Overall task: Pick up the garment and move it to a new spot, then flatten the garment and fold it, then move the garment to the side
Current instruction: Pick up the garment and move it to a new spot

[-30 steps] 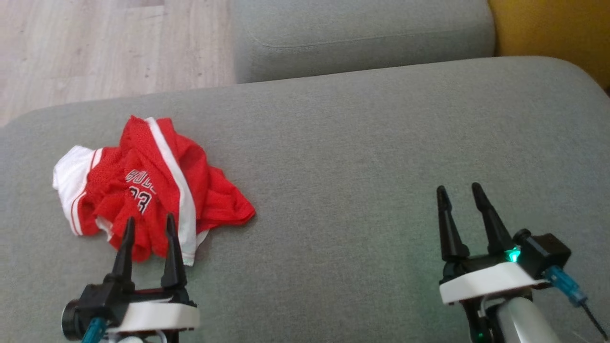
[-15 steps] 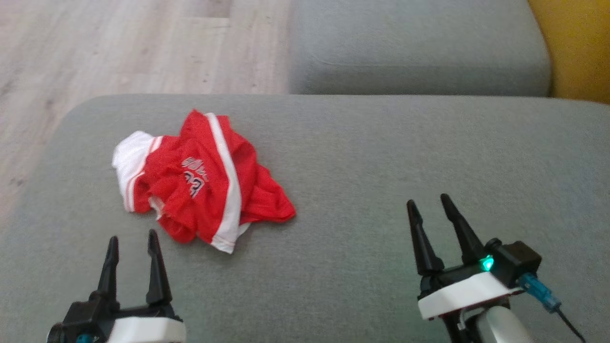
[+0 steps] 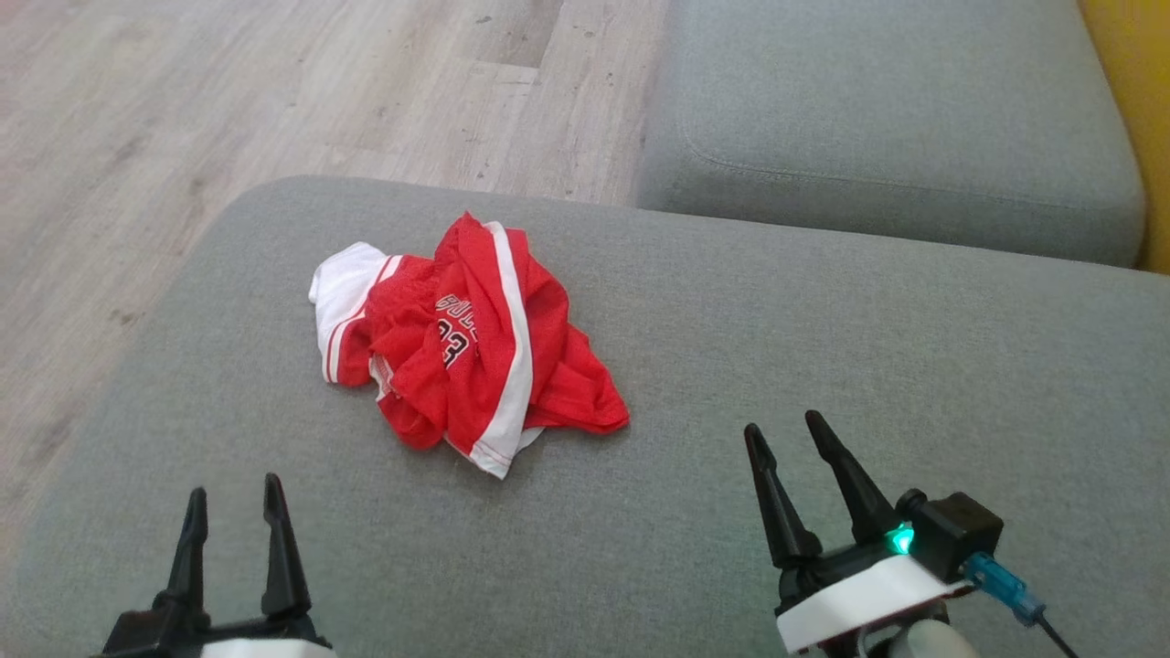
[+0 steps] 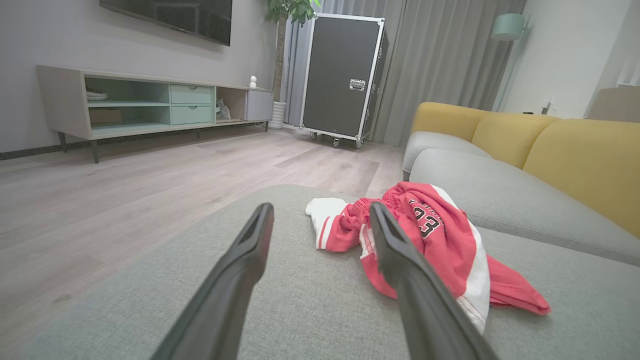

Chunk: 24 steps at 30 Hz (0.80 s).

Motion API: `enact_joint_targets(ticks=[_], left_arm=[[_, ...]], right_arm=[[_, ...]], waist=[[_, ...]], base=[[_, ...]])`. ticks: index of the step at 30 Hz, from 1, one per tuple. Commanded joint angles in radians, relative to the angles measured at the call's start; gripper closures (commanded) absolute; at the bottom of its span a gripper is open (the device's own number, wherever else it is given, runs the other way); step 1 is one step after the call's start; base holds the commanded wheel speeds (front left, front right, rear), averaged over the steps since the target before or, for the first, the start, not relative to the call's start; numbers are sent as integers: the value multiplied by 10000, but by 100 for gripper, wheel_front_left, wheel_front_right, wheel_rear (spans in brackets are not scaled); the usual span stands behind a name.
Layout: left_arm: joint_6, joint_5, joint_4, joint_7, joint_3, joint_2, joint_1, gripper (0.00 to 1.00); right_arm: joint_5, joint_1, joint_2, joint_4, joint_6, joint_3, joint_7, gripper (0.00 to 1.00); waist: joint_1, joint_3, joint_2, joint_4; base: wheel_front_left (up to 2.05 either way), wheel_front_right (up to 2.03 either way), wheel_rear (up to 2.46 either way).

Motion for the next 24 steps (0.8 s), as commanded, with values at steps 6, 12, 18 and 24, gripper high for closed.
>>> enact_joint_targets(ticks=[6, 12, 18, 24], left_arm=[[-211, 371, -336, -93, 470, 9, -536, 0], [-670, 811, 199, -92, -157, 665, -2003, 0], [-847, 429, 1397, 1468, -2370, 1803, -4801, 0], [-852, -1192, 2606, 3594, -4339, 2830, -7411, 0]], right_arm=[[43, -331, -52, -381, -7, 256, -109, 0], [-94, -611, -52, -451, -7, 72, -109, 0], [-323, -984, -52, -547, -7, -139, -109, 0], [-412, -1424, -52, -652, -7, -335, -109, 0]], waist=[[1, 181, -1, -80], [1, 886, -1, -452], [1, 1799, -1, -936], [1, 2623, -1, -1505]], base=[[0, 0, 0], [0, 0, 0], [0, 0, 0], [0, 0, 0]])
